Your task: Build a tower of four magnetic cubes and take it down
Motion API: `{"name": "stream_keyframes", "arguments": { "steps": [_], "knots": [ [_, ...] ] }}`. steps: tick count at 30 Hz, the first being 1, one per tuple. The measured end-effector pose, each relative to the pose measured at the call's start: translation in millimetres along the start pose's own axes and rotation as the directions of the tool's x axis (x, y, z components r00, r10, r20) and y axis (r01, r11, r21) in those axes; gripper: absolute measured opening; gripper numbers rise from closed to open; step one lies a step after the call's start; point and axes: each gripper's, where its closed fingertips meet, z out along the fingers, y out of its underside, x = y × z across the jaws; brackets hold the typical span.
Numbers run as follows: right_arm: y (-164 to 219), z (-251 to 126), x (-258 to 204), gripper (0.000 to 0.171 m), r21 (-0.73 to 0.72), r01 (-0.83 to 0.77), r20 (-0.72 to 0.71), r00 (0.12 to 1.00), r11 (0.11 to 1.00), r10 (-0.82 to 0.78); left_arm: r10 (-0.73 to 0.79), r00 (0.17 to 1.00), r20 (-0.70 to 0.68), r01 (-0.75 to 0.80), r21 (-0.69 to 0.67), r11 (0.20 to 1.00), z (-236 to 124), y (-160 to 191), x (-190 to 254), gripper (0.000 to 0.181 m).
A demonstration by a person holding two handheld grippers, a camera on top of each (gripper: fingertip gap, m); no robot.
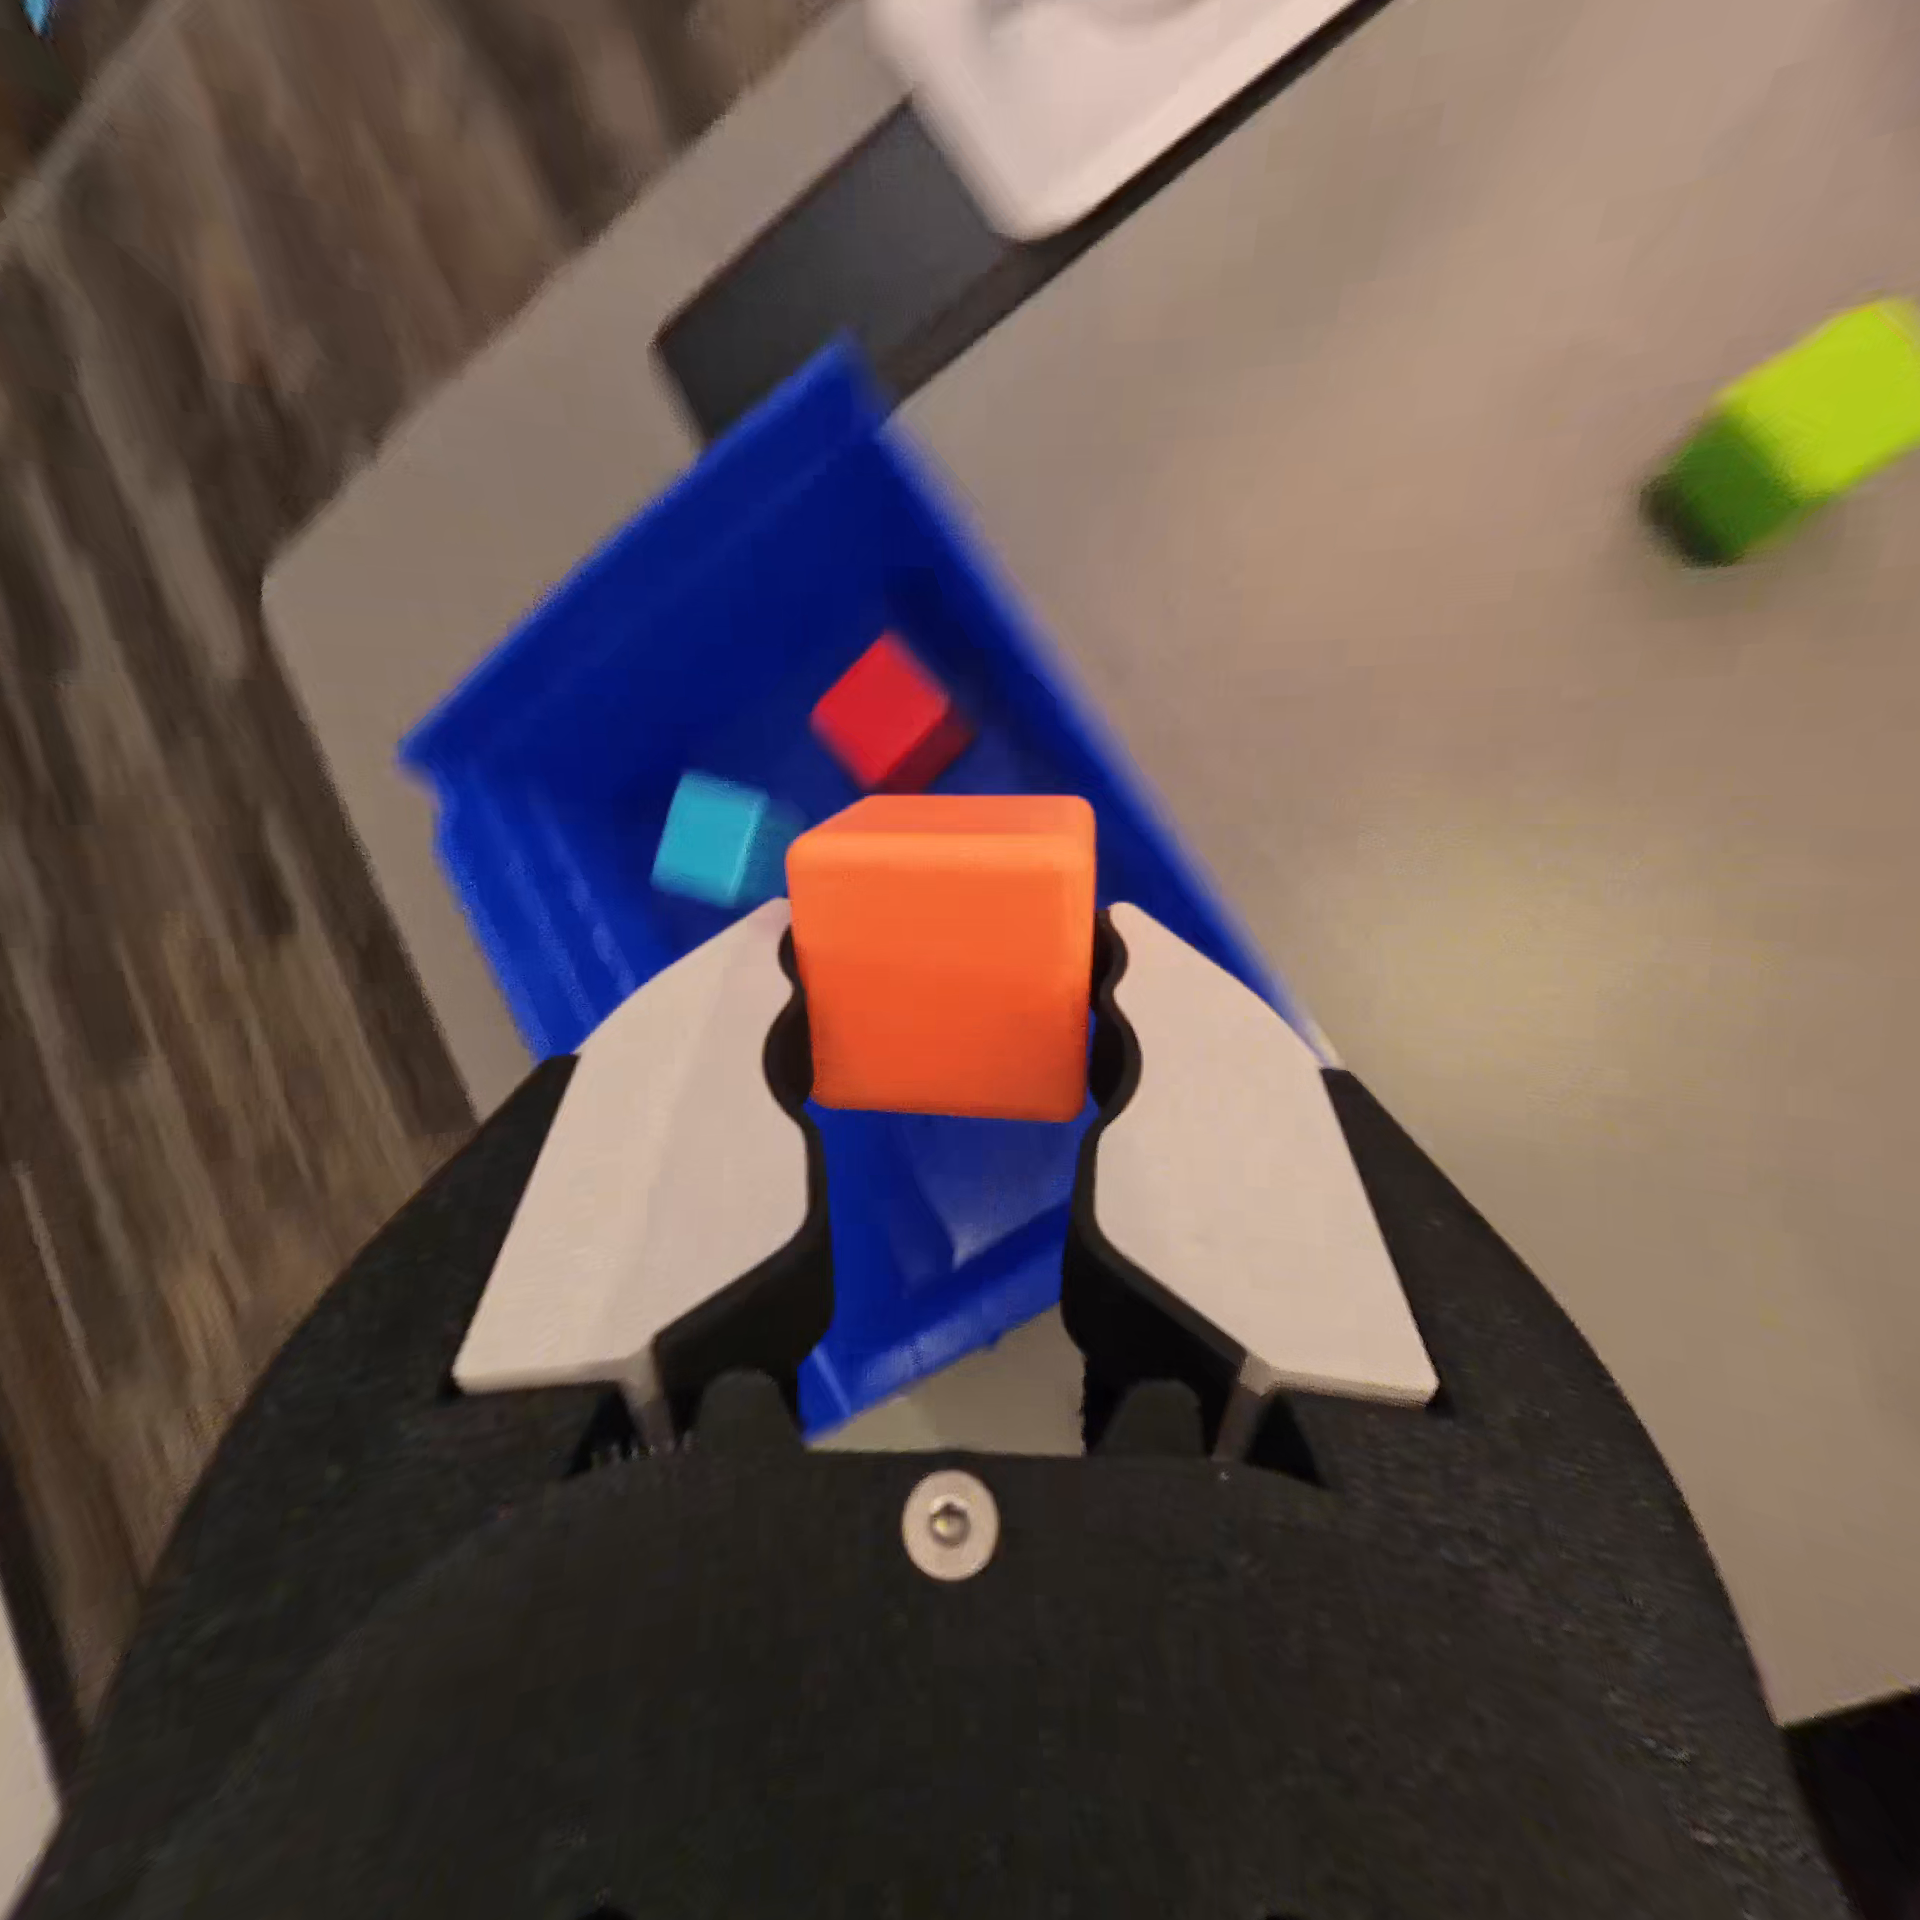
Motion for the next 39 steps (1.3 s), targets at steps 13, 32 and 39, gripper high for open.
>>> {"name": "stream_keyframes", "arguments": {
  "steps": [13, 32, 39],
  "knots": [
    [-2, -7, -4, 0.049, 0.032, 0.005, 0.040, 0.999, 0.999, -0.006, 0.609, 0.672, -0.422, -0.551, 0.265, 0.791, 74, -104, 212, 0.050],
    [5, -2, -3, 0.049, 0.010, 0.002, 0.069, 0.998, 1.000, -0.003, 0.699, 0.495, -0.517, -0.755, 0.142, 0.640, 149, -79, 245, 0.050],
    [7, 2, -5, 0.049, -0.010, 0.012, 0.076, 0.997, 1.000, -0.012, 0.673, 0.506, -0.540, -0.718, 0.168, 0.675, 151, -81, 246, 0.060]
  ]
}}
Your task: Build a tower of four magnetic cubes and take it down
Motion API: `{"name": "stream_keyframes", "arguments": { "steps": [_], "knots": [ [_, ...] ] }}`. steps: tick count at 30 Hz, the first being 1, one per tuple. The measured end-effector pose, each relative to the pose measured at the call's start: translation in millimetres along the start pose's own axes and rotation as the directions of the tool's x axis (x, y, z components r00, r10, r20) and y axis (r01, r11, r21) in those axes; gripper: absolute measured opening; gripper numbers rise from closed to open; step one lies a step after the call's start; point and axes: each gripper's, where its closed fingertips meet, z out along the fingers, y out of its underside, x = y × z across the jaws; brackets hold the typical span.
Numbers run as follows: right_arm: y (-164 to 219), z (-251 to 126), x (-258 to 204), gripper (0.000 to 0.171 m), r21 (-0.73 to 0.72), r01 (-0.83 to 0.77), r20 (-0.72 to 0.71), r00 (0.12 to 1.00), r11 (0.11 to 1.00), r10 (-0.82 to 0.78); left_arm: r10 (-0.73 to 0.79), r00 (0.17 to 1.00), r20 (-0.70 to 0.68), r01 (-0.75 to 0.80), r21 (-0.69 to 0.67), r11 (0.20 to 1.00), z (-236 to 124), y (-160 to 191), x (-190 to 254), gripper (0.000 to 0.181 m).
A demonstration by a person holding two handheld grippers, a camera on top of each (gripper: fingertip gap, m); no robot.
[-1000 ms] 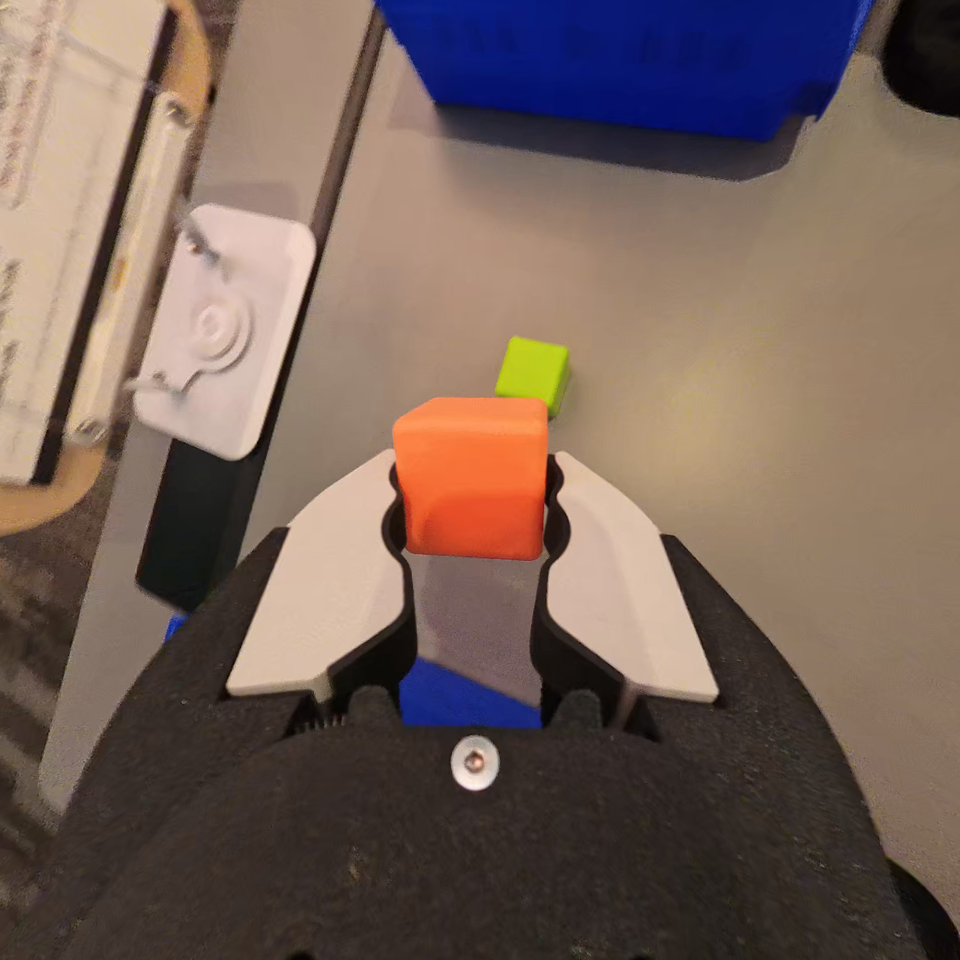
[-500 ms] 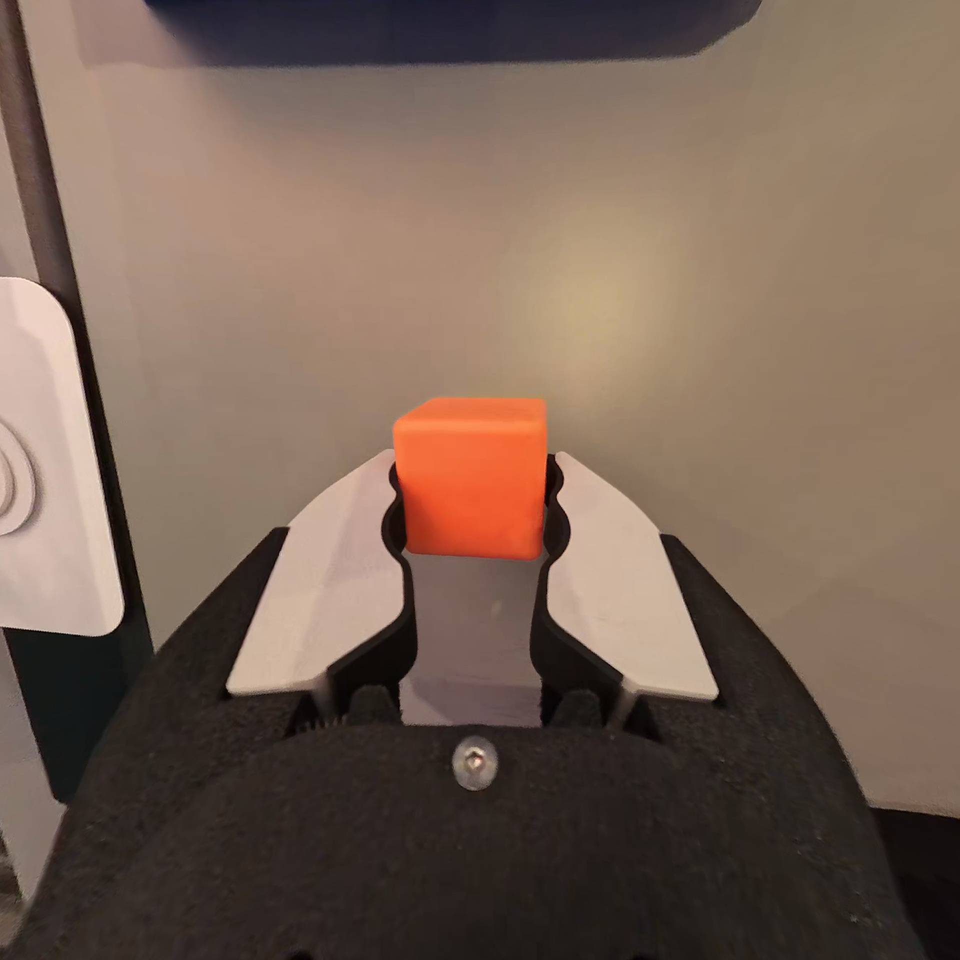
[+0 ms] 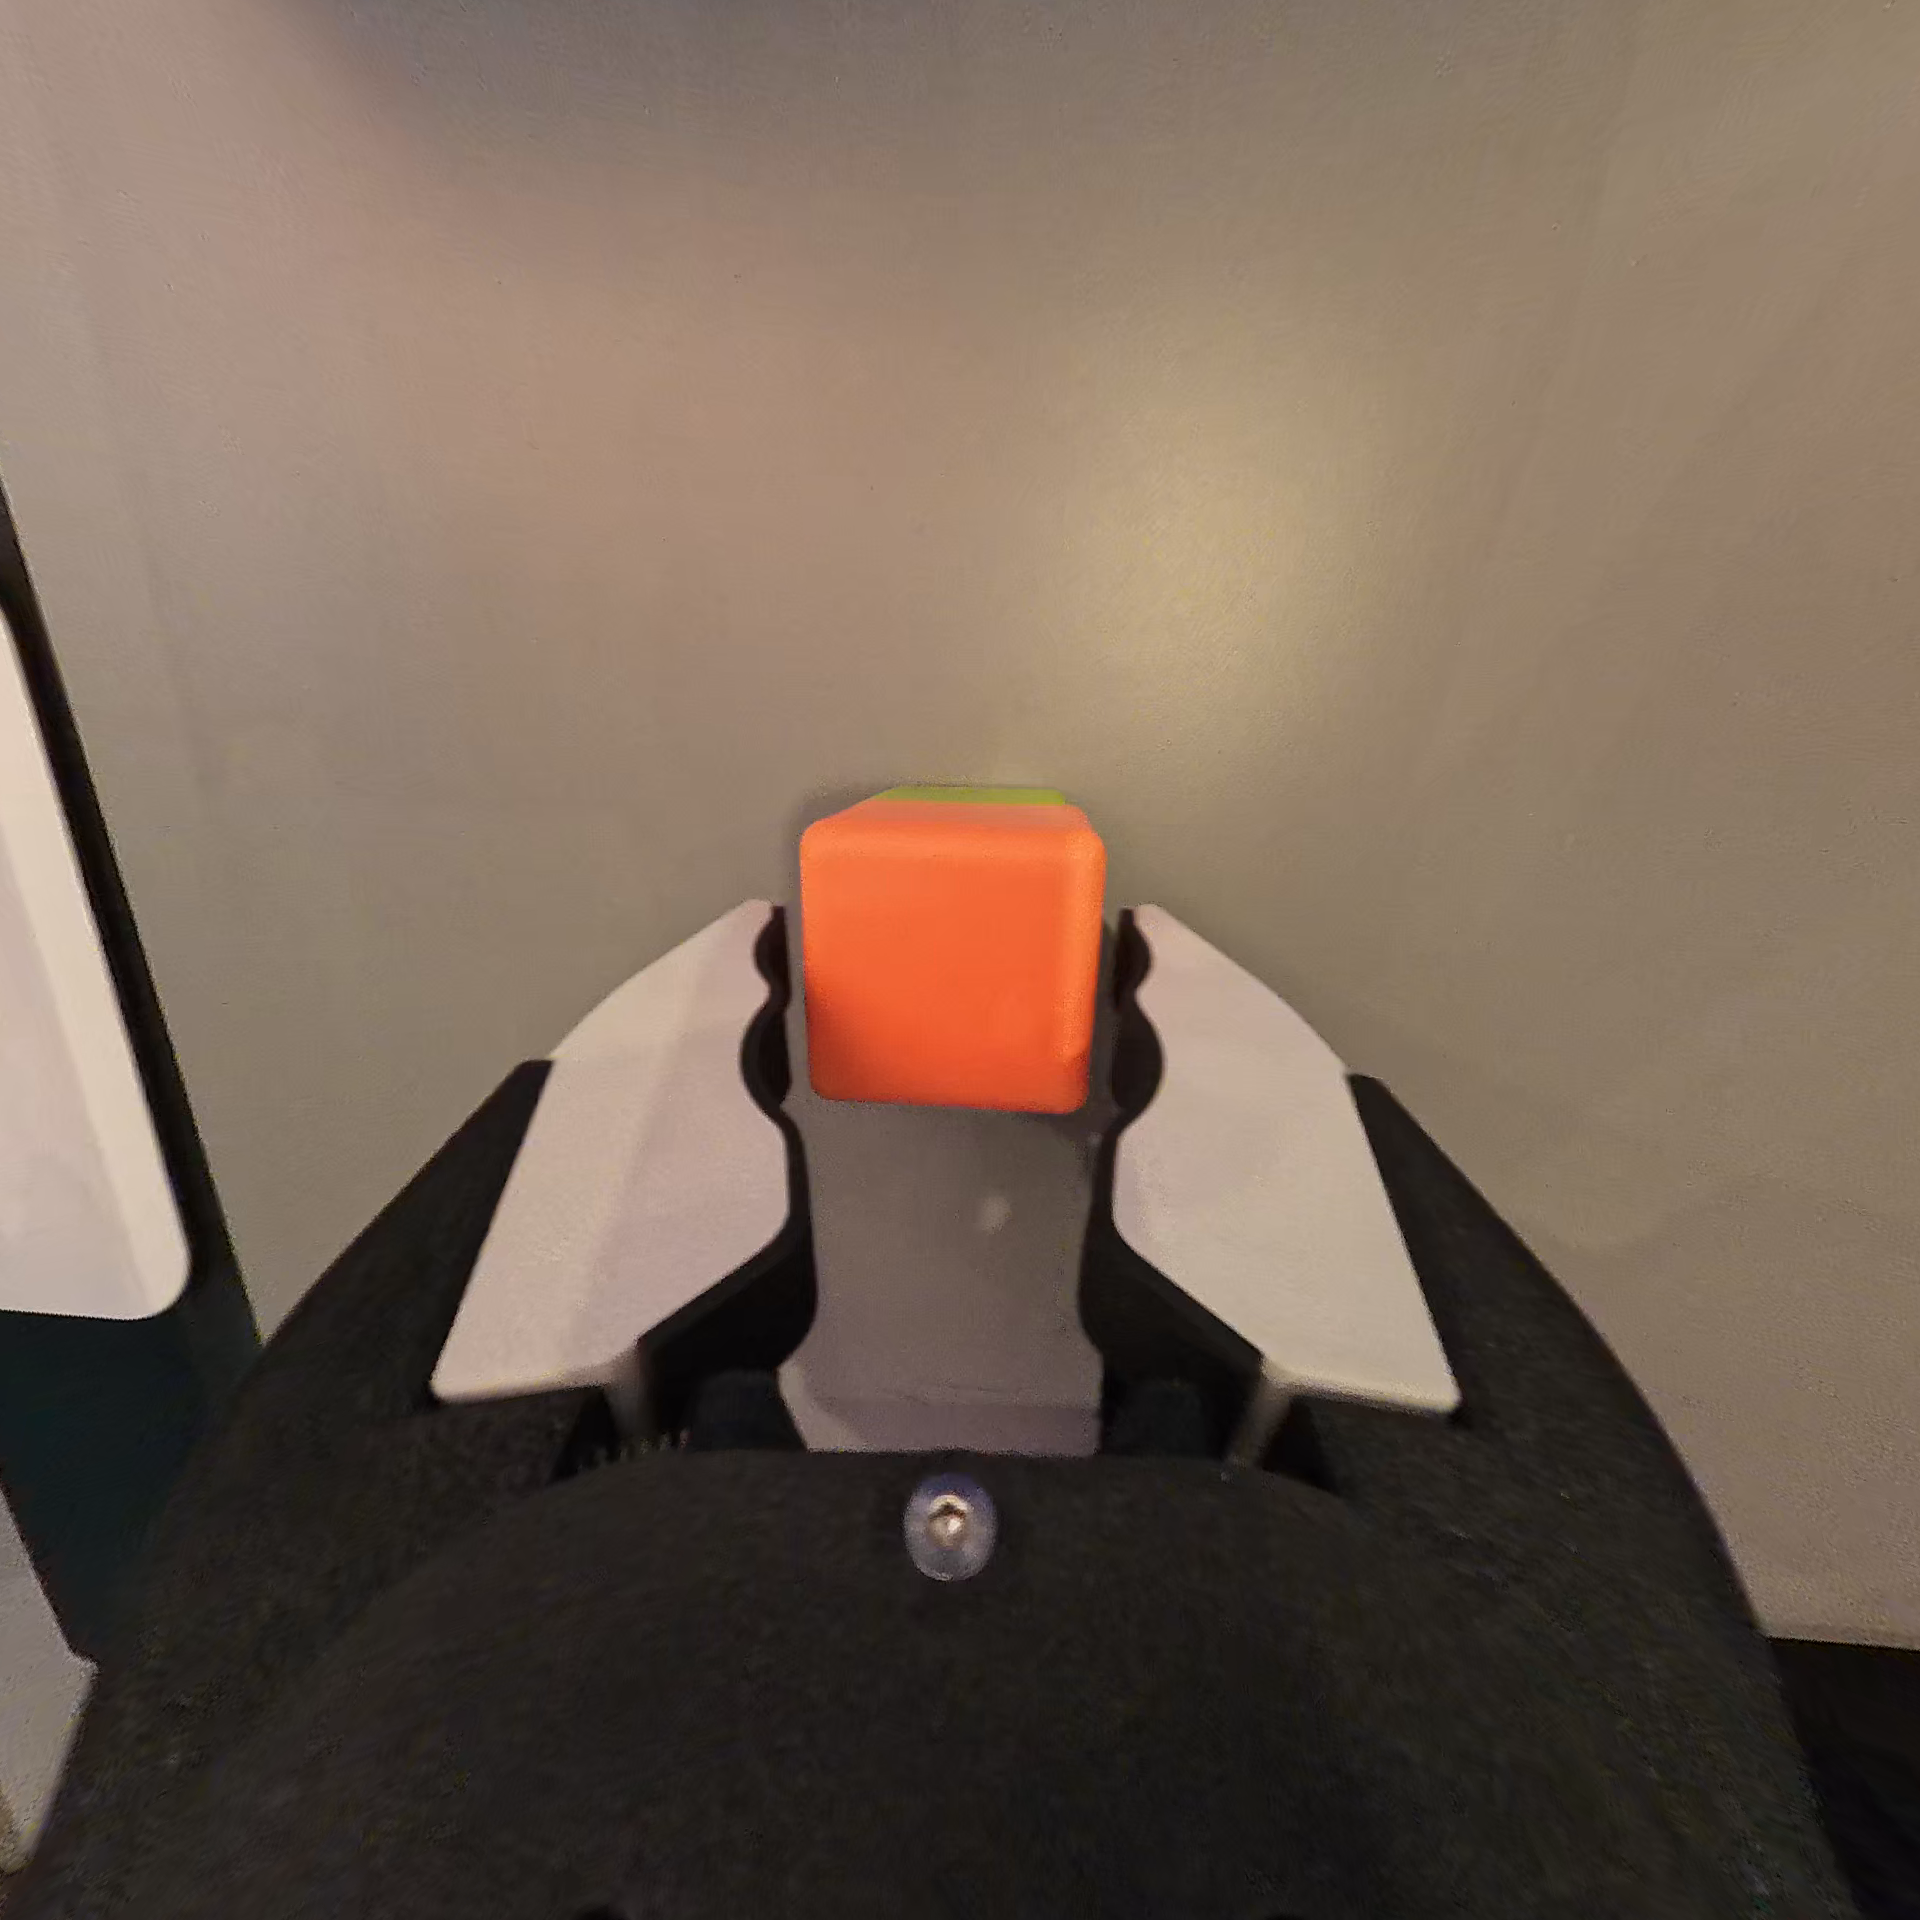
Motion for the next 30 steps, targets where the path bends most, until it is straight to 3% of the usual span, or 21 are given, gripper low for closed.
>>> {"name": "stream_keyframes", "arguments": {
  "steps": [4, 9, 11, 13, 16, 19, 21, 25, 30],
  "knots": [
    [1, 1, 1, 0.049, -0.002, -0.005, 0.000, 1.000, 1.000, 0.005, -0.057, 0.998, 0.038, 0.052, 0.137, 0.989, -29, -8, -5, 0.069],
    [3, 1, 2, 0.049, -0.003, -0.009, 0.002, 1.000, 1.000, 0.009, -0.237, 0.948, 0.212, 0.121, 0.447, 0.886, -130, 6, -34, 0.064],
    [3, 0, 3, 0.049, -0.003, -0.012, -0.002, 1.000, 1.000, 0.012, -0.380, 0.876, 0.298, 0.200, 0.494, 0.846, -169, 46, -56, 0.058],
    [2, 0, 4, 0.049, -0.002, -0.013, -0.006, 1.000, 1.000, 0.013, -0.515, 0.777, 0.363, 0.339, 0.449, 0.827, -190, 105, -76, 0.059],
    [2, 1, 3, 0.049, -0.009, -0.009, -0.012, 1.000, 1.000, 0.009, -0.679, 0.615, 0.400, 0.581, 0.352, 0.734, -191, 190, -89, 0.067],
    [1, 3, 2, 0.049, -0.018, -0.002, -0.014, 1.000, 1.000, 0.002, -0.763, 0.519, 0.385, 0.721, 0.283, 0.633, -168, 240, -89, 0.069],
    [1, 5, -1, 0.049, -0.023, 0.013, -0.004, 1.000, 1.000, -0.013, -0.730, 0.562, 0.389, 0.707, 0.232, 0.668, -148, 253, -90, 0.070],
    [6, 9, 0, 0.049, -0.052, 0.015, -0.003, 1.000, 0.999, -0.015, -0.469, 0.782, 0.411, 0.513, 0.003, 0.858, -106, 268, -81, 0.067],
    [10, 9, 6, 0.048, -0.058, 0.000, -0.014, 1.000, 0.998, -0.001, -0.335, 0.861, 0.383, 0.397, -0.096, 0.913, -82, 273, -87, 0.066]
  ]
}}
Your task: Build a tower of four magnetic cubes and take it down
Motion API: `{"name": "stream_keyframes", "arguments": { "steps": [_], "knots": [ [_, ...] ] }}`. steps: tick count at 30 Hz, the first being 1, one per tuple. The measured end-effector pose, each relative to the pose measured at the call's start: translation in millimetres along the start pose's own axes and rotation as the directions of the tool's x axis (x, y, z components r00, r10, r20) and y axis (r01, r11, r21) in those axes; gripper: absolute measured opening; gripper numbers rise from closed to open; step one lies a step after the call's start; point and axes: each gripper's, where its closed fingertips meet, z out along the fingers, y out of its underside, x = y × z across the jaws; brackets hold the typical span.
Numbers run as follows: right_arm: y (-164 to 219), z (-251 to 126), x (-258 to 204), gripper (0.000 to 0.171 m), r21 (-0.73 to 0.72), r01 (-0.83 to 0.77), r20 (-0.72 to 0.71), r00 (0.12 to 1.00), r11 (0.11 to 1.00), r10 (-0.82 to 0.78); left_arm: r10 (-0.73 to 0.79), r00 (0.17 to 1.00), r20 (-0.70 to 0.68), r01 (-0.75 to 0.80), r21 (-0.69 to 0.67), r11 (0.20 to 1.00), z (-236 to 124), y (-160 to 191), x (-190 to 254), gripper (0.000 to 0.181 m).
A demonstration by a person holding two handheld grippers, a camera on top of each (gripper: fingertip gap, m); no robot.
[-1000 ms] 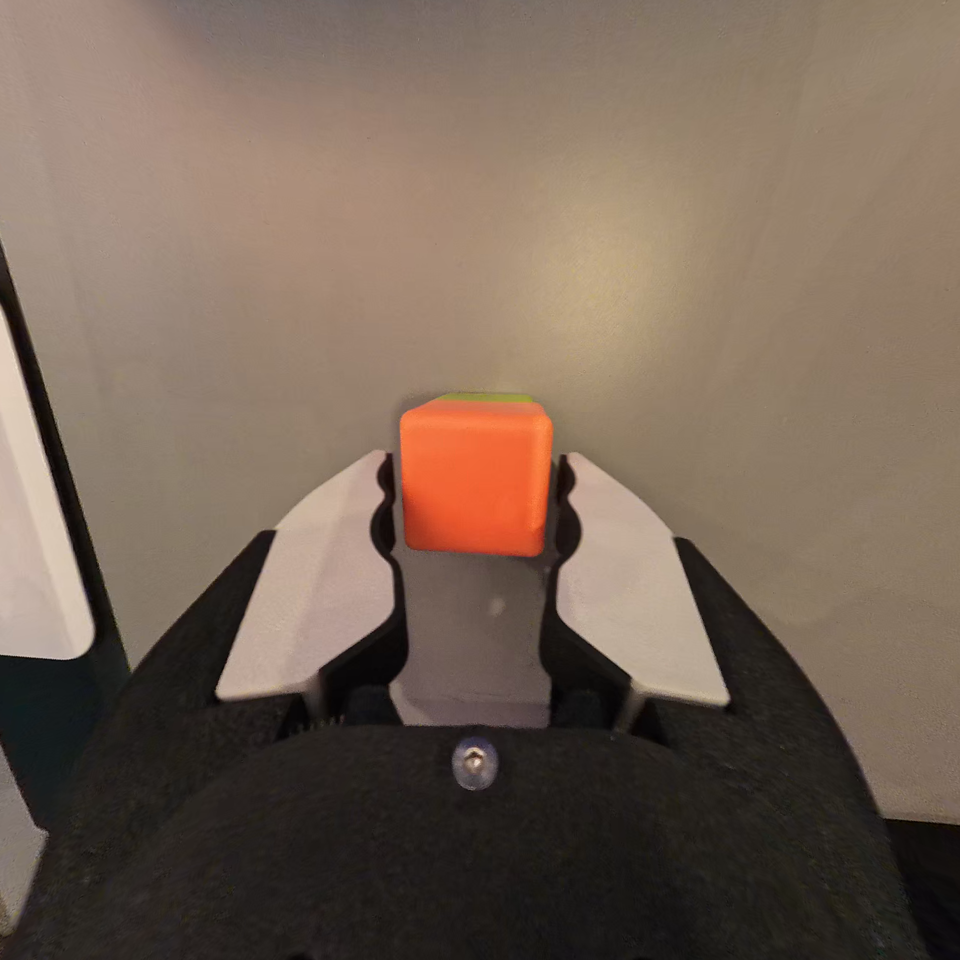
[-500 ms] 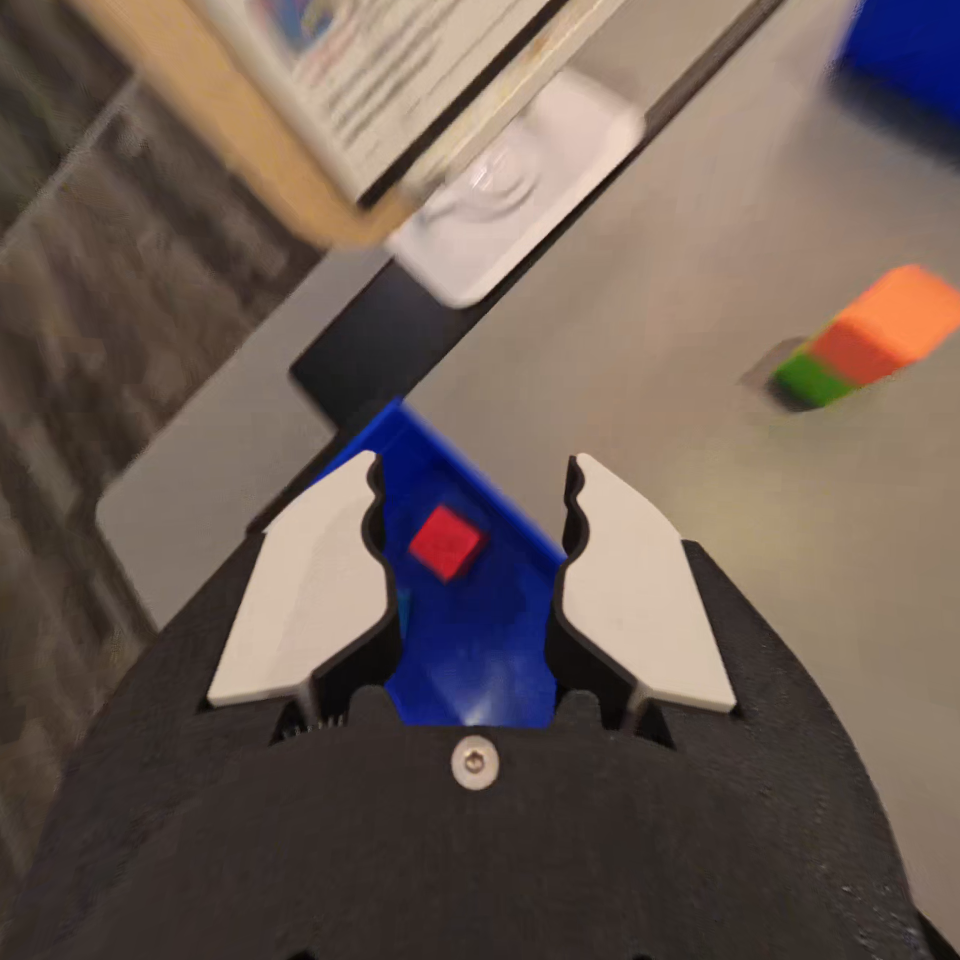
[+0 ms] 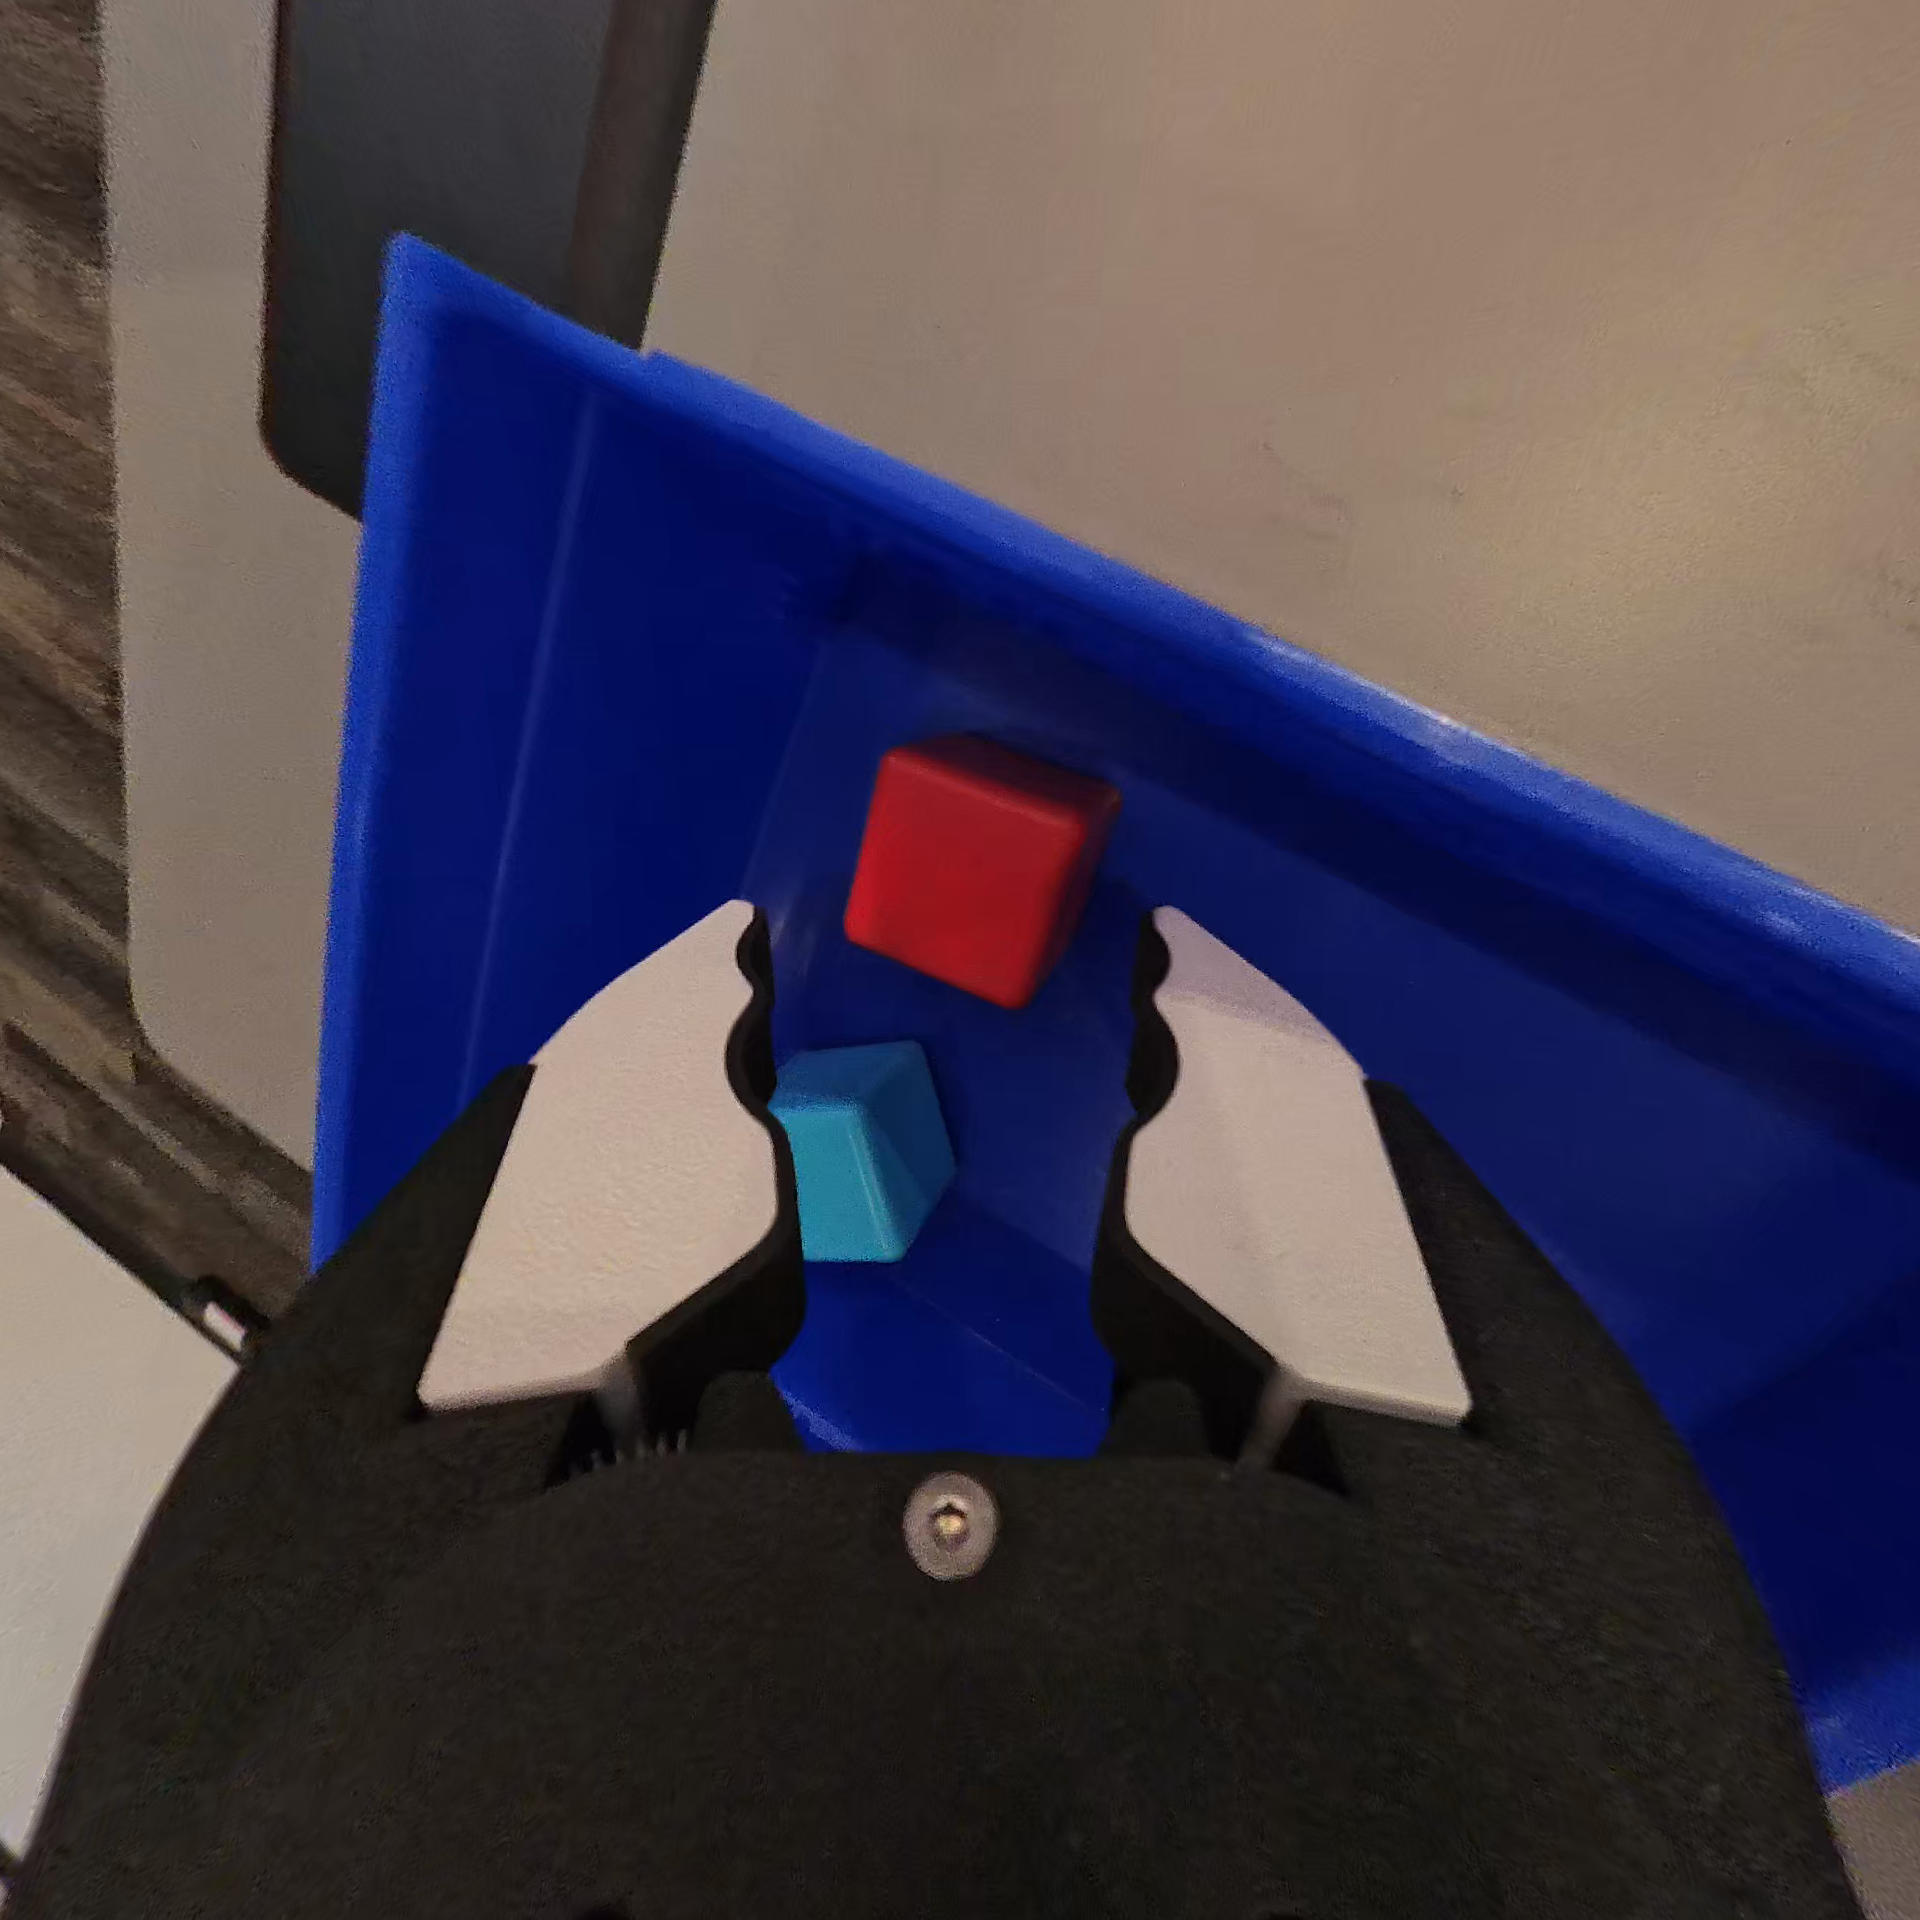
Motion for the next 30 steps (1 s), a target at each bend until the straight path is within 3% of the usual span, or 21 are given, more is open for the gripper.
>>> {"name": "stream_keyframes", "arguments": {
  "steps": [10, 17, 21, 25, 27, 30],
  "knots": [
    [5, 7, -2, 0.048, -0.032, 0.000, 0.012, 1.000, 0.999, 0.000, 0.039, 0.984, -0.172, -0.049, -0.050, 0.998, 30, 6, 7, 0.056],
    [7, 12, -3, 0.046, -0.058, 0.015, 0.016, 1.000, 0.998, -0.014, 0.025, 0.985, -0.172, -0.036, -0.064, 0.997, 26, 11, 11, 0.051],
    [6, 12, -6, 0.046, -0.053, 0.020, 0.024, 1.000, 0.998, -0.019, 0.016, 0.996, -0.088, -0.015, 0.002, 1.000, -13, 5, 1, 0.052],
    [6, 12, -8, 0.046, -0.056, 0.026, 0.028, 0.999, 0.998, -0.024, -0.019, 0.997, 0.072, 0.012, 0.093, 0.996, -82, -15, -16, 0.052],
    [5, 10, -9, 0.045, -0.054, 0.029, 0.025, 0.999, 0.998, -0.027, -0.062, 0.994, 0.086, 0.046, 0.177, 0.983, -120, -41, -5, 0.052],
    [0, 7, -13, 0.044, -0.032, 0.036, 0.037, 0.999, 0.999, -0.035, -0.057, 0.998, -0.028, 0.063, 0.304, 0.951, -157, -100, 48, 0.051]
  ]
}}
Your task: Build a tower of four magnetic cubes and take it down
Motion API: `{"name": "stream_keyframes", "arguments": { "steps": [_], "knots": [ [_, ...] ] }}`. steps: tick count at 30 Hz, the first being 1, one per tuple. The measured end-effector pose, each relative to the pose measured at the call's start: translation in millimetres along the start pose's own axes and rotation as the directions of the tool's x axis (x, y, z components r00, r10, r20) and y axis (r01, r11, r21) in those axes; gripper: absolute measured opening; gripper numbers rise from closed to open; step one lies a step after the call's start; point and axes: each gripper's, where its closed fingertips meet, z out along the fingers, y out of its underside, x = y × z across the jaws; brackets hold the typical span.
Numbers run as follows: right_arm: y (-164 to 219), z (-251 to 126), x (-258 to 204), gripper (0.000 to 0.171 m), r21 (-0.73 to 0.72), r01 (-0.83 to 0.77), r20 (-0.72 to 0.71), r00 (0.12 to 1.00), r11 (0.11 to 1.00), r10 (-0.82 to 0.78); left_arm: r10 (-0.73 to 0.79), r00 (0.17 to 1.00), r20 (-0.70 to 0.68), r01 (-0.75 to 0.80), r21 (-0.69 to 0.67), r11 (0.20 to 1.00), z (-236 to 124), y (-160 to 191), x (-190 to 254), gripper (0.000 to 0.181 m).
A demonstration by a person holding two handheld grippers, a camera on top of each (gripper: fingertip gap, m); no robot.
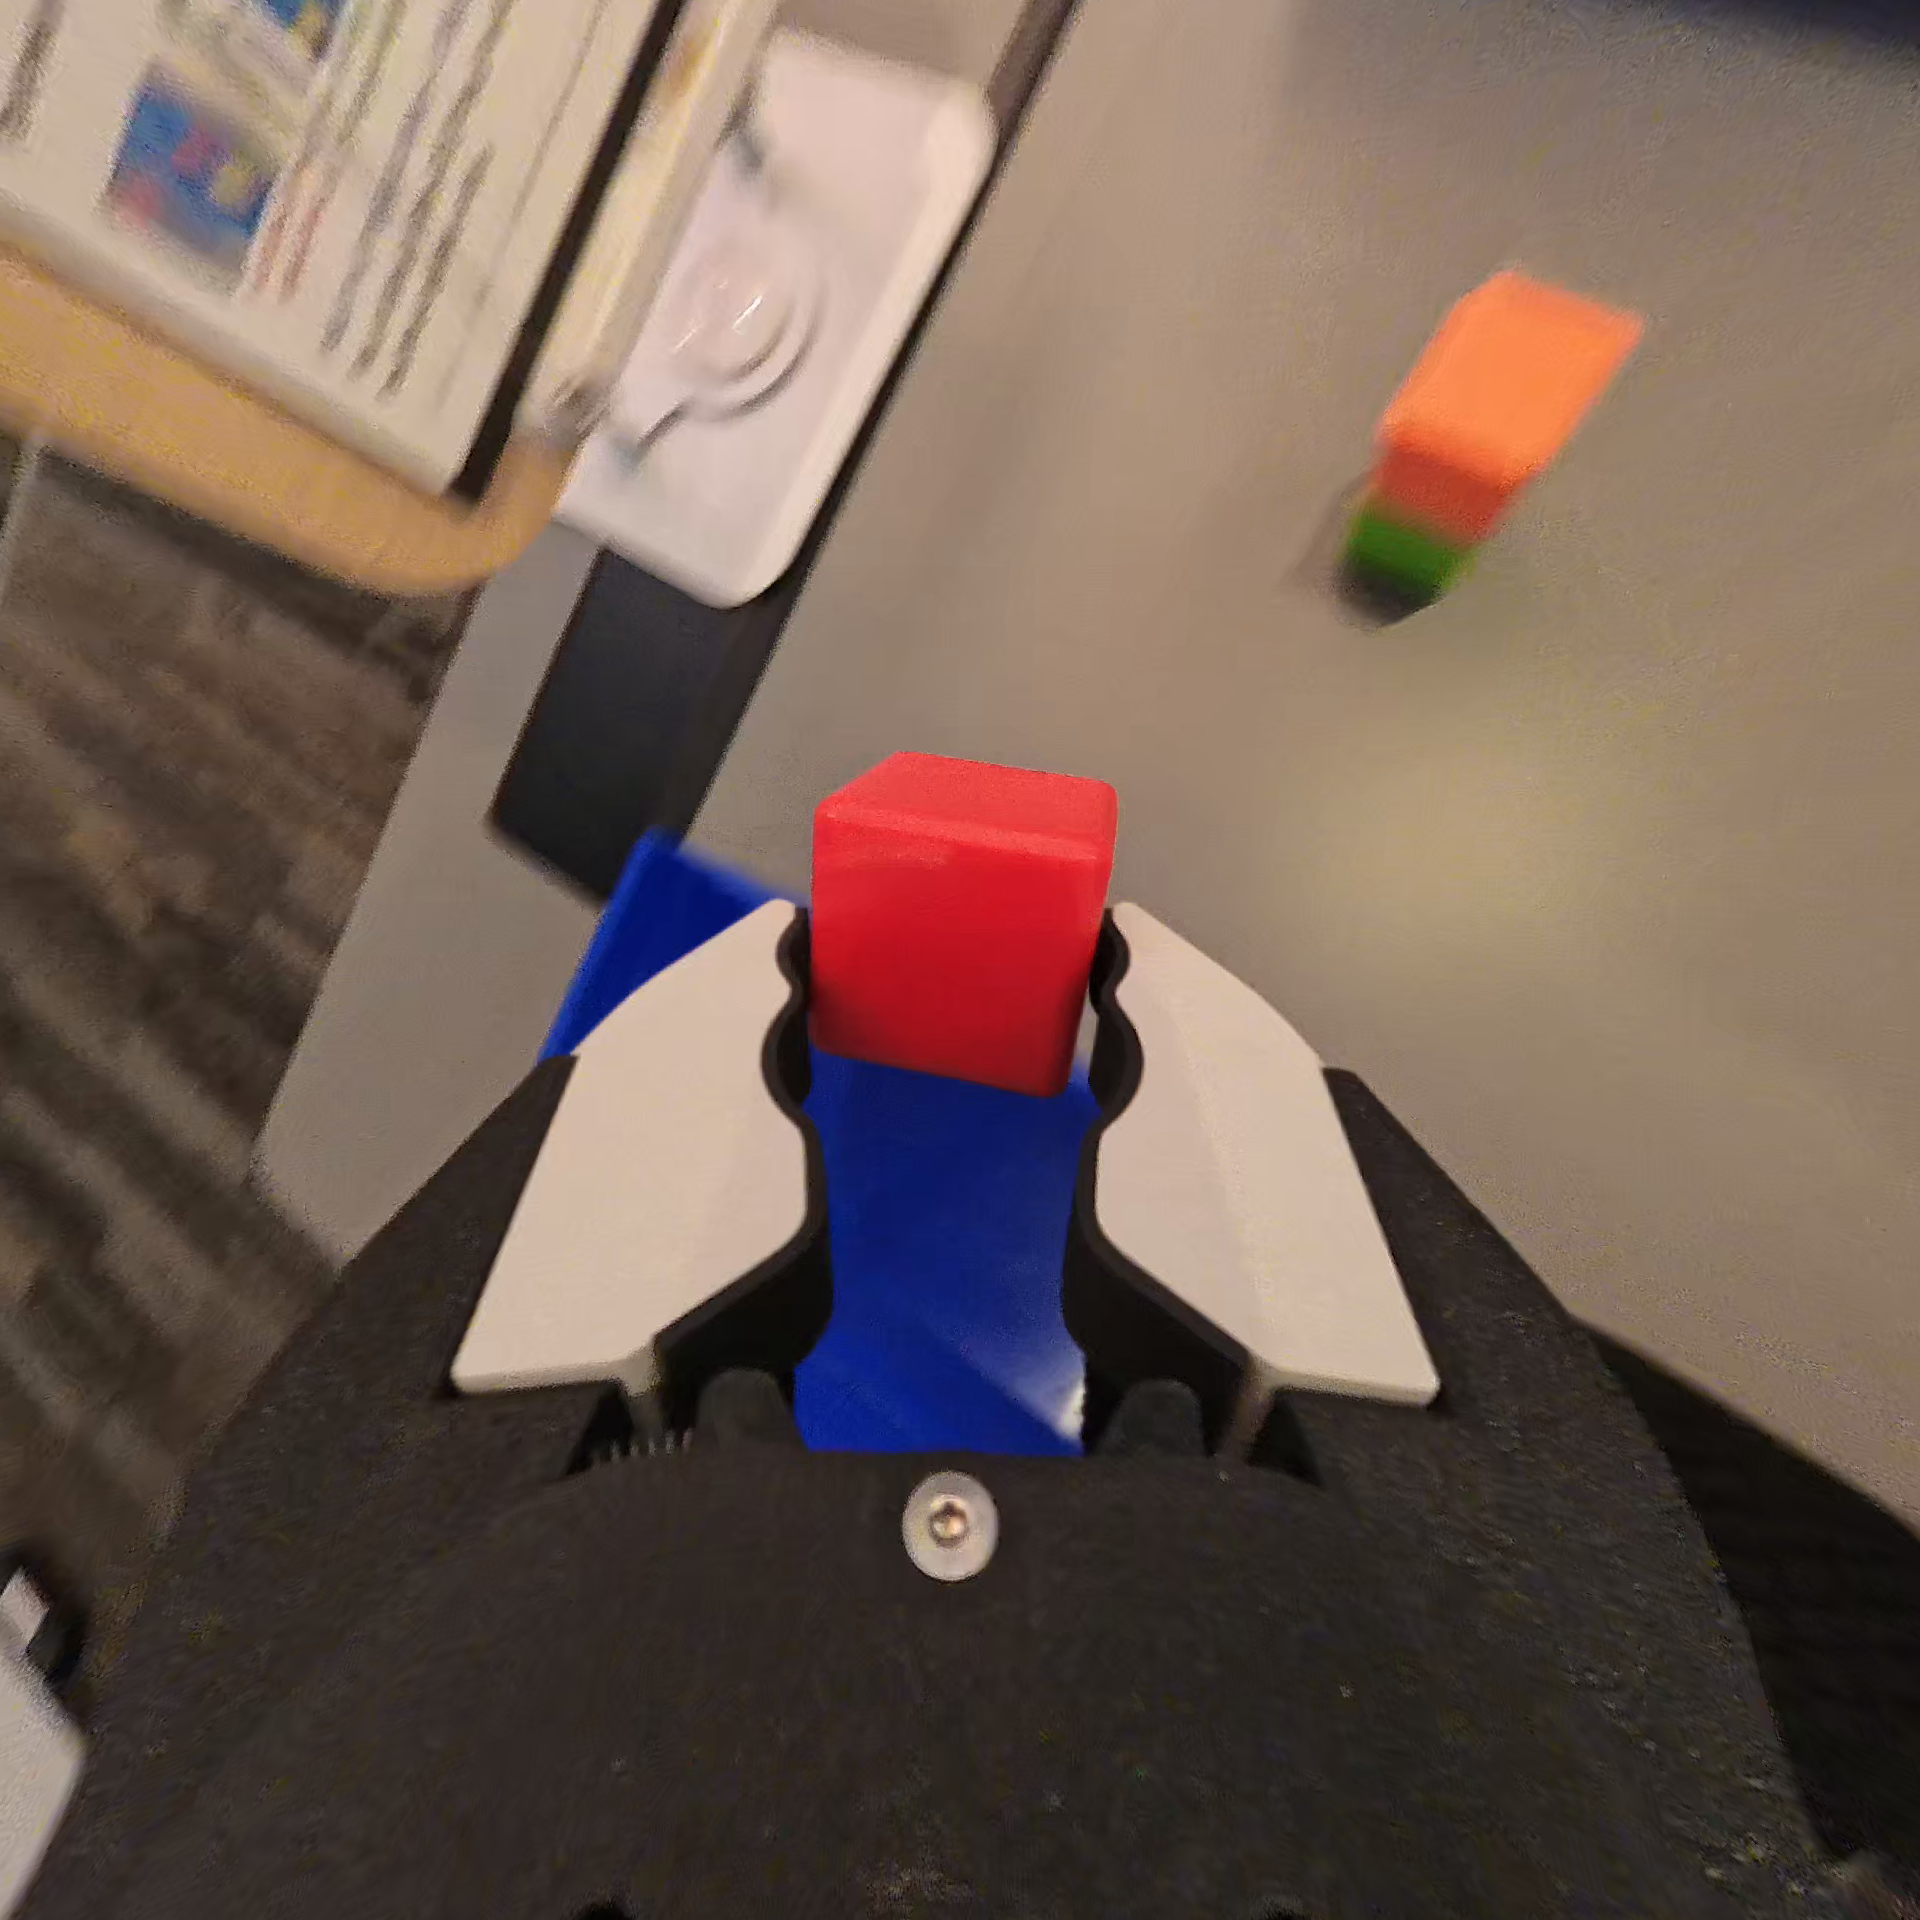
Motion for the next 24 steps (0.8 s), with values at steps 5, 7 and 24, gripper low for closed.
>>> {"name": "stream_keyframes", "arguments": {
  "steps": [5, 7, 24],
  "knots": [
    [-4, -2, -8, 0.044, 0.013, 0.035, 0.024, 0.999, 0.999, -0.035, 0.209, 0.967, -0.145, -0.205, 0.041, 0.978, 39, -67, 97, 0.051],
    [-3, -3, -10, 0.044, 0.011, 0.040, 0.035, 0.999, 0.999, -0.041, 0.292, 0.941, -0.169, -0.293, 0.020, 0.956, 65, -79, 121, 0.051],
    [7, -9, -7, 0.043, 0.016, 0.020, 0.062, 0.998, 1.000, -0.021, 0.357, 0.857, -0.372, -0.419, -0.101, 0.902, 133, -82, 139, 0.050]
  ]
}}
